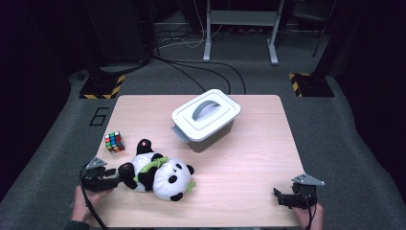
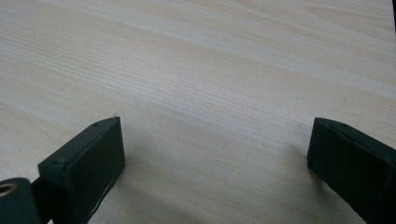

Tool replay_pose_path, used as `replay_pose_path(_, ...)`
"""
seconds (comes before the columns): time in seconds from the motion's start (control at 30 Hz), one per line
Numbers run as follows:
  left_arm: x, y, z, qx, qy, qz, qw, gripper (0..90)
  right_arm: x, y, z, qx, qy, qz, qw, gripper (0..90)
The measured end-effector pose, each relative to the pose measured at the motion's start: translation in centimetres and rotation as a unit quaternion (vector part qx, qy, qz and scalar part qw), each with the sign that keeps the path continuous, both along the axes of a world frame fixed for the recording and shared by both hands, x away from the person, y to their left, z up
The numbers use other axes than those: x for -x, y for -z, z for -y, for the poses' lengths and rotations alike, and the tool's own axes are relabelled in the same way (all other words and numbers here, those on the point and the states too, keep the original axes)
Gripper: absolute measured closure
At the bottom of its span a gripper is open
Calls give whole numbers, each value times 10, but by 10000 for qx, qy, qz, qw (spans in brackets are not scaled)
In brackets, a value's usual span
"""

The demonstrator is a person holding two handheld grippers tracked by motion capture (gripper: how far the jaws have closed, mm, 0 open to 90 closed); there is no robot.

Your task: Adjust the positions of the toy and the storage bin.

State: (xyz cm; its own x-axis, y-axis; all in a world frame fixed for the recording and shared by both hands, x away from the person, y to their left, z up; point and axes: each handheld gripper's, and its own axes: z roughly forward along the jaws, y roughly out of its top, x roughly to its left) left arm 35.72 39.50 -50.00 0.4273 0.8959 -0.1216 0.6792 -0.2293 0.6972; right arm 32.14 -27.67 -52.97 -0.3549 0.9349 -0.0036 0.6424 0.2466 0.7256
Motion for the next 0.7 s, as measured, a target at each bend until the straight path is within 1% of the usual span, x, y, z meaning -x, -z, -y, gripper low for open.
replay_pose_path(0.03,0,0,0,0,0,0,10000,301,0,0,0,0,0,0,10000,32)
replay_pose_path(0.07,2,-5,1,-32,-61,1,10000,301,0,0,0,0,0,0,10000,32)
replay_pose_path(0.1,3,-9,1,9,-101,60,9999,192,0,0,0,0,0,0,10000,32)
replay_pose_path(0.13,6,-18,1,39,-84,116,9999,168,0,0,0,1,0,0,10000,32)
replay_pose_path(0.17,6,-18,1,39,-84,116,9999,159,0,0,0,1,0,0,10000,32)
replay_pose_path(0.2,8,-24,2,-71,-116,175,9998,156,0,0,0,0,1,0,10000,32)
replay_pose_path(0.3,13,-39,1,-116,-155,350,9992,146,0,0,0,-1,1,-2,10000,32)
replay_pose_path(0.37,14,-49,-1,-106,-159,403,9990,119,0,0,0,1,-1,0,10000,32)
replay_pose_path(0.4,15,-53,-1,-107,-200,472,9986,98,0,0,0,0,0,0,10000,32)
replay_pose_path(0.43,15,-57,-2,-116,-199,520,9984,98,0,0,0,0,0,0,10000,32)
replay_pose_path(0.47,16,-62,-2,-83,-200,603,9979,92,0,0,0,0,1,-1,10000,32)
replay_pose_path(0.5,17,-67,-2,-80,-192,634,9978,79,0,0,0,-1,1,-1,10000,32)
replay_pose_path(0.53,18,-75,0,-27,-198,766,9969,64,0,0,0,-1,1,-1,10000,32)
replay_pose_path(0.57,18,-81,2,-67,-196,781,9967,56,0,0,0,0,-1,-1,10000,32)
replay_pose_path(0.6,18,-81,2,-67,-196,781,9967,43,0,0,0,0,-1,-1,10000,32)
replay_pose_path(0.63,19,-87,6,-42,-190,914,9956,43,0,0,0,0,0,0,10000,32)
replay_pose_path(0.67,19,-95,11,-53,-119,956,9953,20,0,0,0,0,-1,-1,10000,32)
replay_pose_path(0.7,19,-95,11,-53,-119,956,9953,20,0,0,0,0,-1,-1,10000,32)
